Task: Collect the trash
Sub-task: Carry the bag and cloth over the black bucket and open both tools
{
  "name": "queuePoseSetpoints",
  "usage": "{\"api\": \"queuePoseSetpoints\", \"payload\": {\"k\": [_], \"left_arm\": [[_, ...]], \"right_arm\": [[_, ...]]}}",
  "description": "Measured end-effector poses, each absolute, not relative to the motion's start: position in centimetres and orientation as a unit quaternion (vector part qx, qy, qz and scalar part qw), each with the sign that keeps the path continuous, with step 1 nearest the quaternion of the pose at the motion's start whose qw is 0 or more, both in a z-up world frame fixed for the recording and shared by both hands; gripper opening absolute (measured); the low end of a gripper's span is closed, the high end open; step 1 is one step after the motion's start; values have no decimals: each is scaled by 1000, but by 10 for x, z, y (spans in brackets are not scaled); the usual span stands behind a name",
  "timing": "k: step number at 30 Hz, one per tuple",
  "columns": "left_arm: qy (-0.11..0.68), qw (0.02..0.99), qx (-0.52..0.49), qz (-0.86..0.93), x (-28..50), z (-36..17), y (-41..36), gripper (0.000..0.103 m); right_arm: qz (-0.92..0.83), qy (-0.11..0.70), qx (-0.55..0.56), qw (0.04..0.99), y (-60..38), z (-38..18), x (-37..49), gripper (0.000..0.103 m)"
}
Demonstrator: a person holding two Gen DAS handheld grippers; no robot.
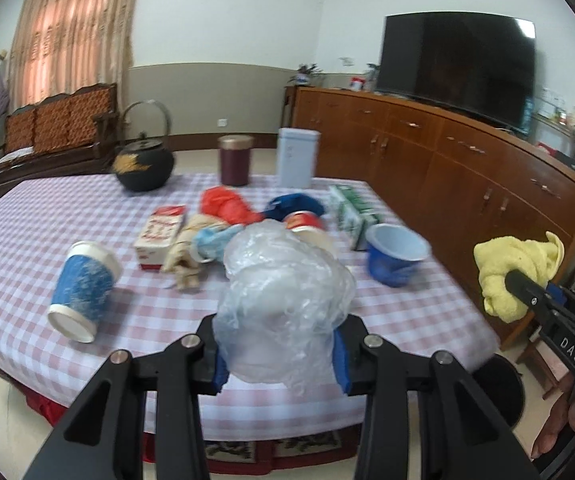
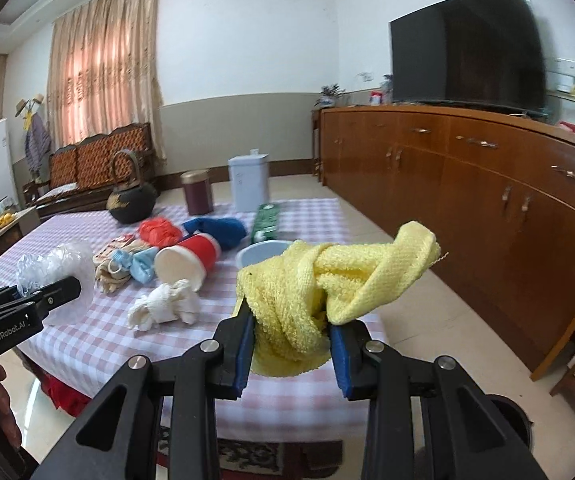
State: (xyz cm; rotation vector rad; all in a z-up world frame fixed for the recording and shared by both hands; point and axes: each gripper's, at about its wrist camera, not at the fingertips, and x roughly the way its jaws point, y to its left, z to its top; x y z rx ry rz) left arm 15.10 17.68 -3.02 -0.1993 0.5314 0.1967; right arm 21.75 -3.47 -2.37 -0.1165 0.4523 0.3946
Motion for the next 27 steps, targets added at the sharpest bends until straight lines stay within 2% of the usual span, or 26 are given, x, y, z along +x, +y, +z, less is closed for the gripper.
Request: {"api": "queuePoseSetpoints", "payload": {"k": [14, 27], "left_arm": [[253, 966, -52, -19, 153, -9, 63, 41], [278, 950, -15, -144, 171, -28, -45, 41]], "right_arm": [[100, 206, -30, 973, -150, 0, 180, 35], [27, 229, -20, 973, -253, -15, 159, 36]]}}
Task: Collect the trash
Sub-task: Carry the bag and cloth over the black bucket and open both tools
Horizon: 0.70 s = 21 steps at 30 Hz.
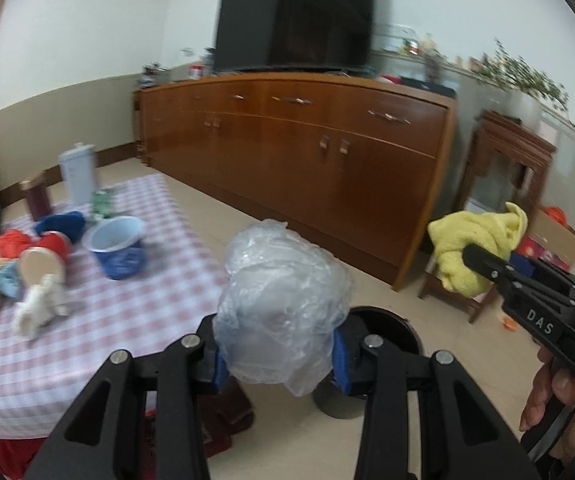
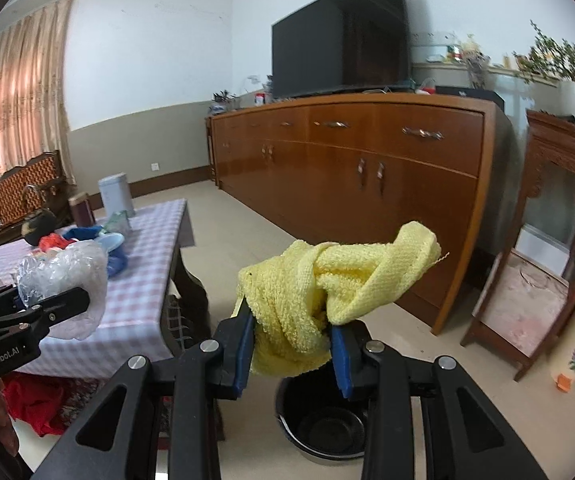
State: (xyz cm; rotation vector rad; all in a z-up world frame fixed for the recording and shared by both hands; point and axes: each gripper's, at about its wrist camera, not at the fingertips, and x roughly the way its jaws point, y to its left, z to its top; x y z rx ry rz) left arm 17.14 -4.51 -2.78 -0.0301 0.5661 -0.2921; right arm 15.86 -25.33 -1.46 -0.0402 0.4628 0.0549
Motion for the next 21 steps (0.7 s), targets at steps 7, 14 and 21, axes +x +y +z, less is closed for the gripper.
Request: {"api": "queuePoseSetpoints", "payload": {"k": [7, 14, 21], "left_arm": [[309, 931, -3, -194, 186, -51, -91, 41], [348, 908, 15, -233, 210, -94, -134, 41], [397, 882, 17, -255, 246, -142, -169, 41]], "right_arm": [[14, 260, -30, 965, -288, -42, 166, 36], [16, 307, -46, 951, -321, -88, 186, 36], [46, 357, -76, 930, -347, -146, 219, 37]]}}
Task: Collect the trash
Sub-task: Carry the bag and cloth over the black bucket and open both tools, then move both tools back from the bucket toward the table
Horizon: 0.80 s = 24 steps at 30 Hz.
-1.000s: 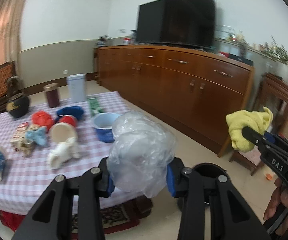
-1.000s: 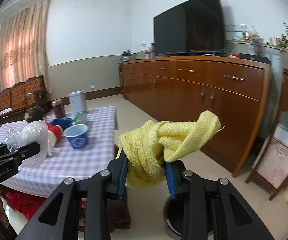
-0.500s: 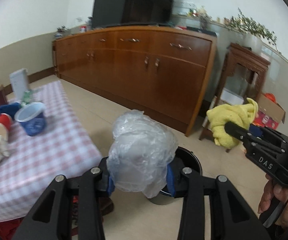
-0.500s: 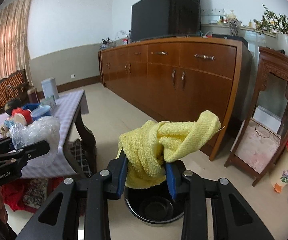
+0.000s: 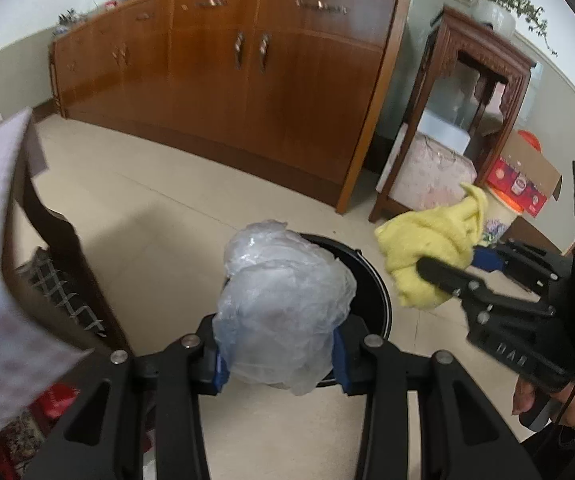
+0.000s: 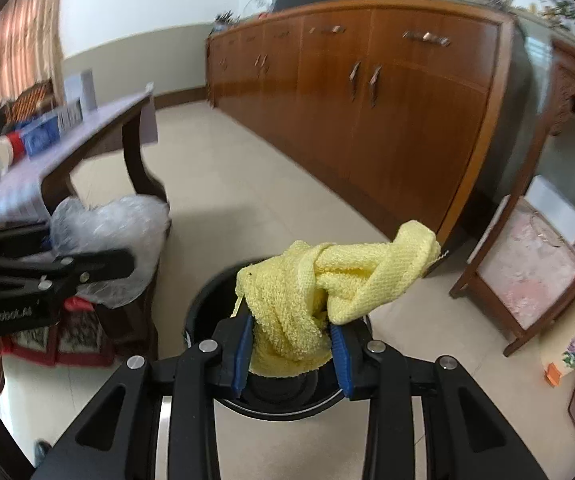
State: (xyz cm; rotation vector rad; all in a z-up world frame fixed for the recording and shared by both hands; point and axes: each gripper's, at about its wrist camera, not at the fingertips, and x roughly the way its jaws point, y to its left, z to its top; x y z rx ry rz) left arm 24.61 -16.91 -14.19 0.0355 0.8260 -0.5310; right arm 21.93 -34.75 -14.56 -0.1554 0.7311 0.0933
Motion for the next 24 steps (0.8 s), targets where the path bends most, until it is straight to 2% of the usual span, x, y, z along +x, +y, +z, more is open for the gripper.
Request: {"api": "queuePoseSetpoints", "payload": {"k": [5, 6, 7, 8, 9, 11, 13, 17, 24], "left_arm": [[435, 860, 17, -267, 273, -177, -189, 41], [440, 854, 5, -276, 278, -184, -191, 47], [449, 848, -2, -280, 283, -191, -194, 67], [465, 842, -3, -273, 288, -200, -197, 77], [478, 839, -5, -261, 291, -208, -198, 82], [488, 837, 1, -248, 289, -215, -197, 82], [492, 840, 10, -230, 283, -217, -193, 101], [481, 853, 15, -200, 265, -205, -178, 102], [444, 882, 32, -154, 223, -150, -156, 102]], "right_arm": [[80, 408, -102, 904, -362, -199, 255, 39], [89, 419, -108, 897, -364, -211, 263, 42], [91, 426, -117, 892, -365, -220, 269, 57], [82, 438, -130, 886, -368, -234, 275, 81], [78, 445, -132, 882, -373, -241, 278, 85], [60, 455, -124, 880, -384, -250, 278, 85], [55, 447, -113, 885, -392, -247, 269, 89], [18, 433, -96, 896, -392, -231, 259, 103], [-28, 385, -77, 919, -377, -181, 235, 103]]}}
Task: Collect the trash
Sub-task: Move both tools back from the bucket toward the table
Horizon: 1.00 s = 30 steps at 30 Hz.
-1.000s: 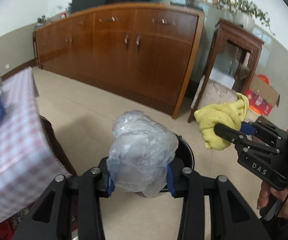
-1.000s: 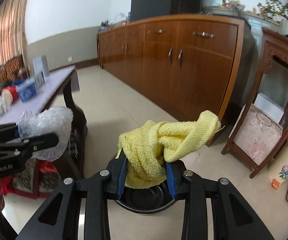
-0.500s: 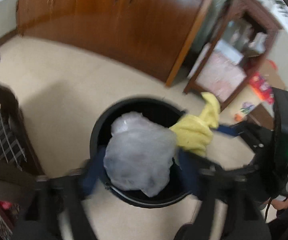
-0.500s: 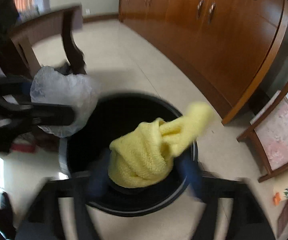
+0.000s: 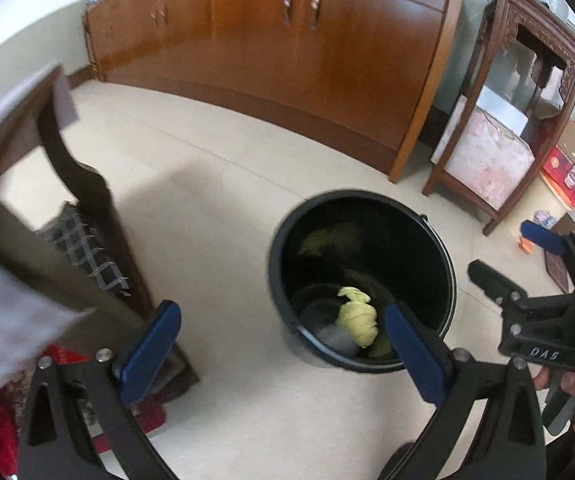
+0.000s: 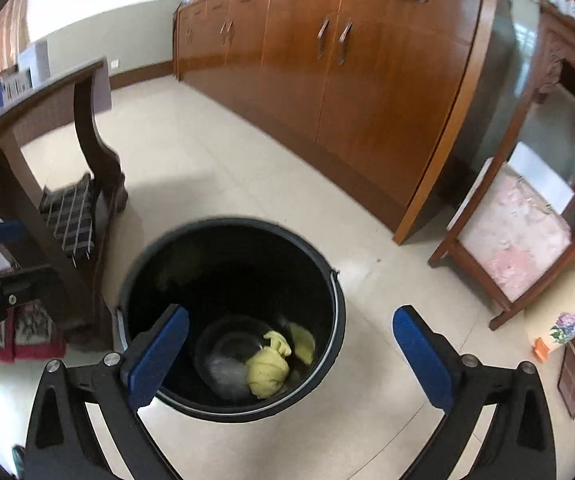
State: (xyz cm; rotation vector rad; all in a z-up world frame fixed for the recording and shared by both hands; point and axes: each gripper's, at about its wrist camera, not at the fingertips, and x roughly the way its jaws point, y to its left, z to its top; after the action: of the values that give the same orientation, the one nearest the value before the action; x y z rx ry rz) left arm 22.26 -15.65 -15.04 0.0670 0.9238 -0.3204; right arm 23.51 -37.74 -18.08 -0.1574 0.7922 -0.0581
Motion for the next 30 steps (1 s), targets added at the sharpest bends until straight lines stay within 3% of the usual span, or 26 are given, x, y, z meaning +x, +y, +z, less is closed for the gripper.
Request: {"api": "queuePoseSetpoints", "payload": {"k": [16, 30], "left_arm": [[375, 925, -10, -60, 162, -65, -30, 103], [334, 940, -53, 37, 120, -47, 53, 102]], "right_arm": [[-5, 303, -57, 951, -264, -87, 189, 103], [86, 268, -56, 958, -174, -42, 163, 103]]}}
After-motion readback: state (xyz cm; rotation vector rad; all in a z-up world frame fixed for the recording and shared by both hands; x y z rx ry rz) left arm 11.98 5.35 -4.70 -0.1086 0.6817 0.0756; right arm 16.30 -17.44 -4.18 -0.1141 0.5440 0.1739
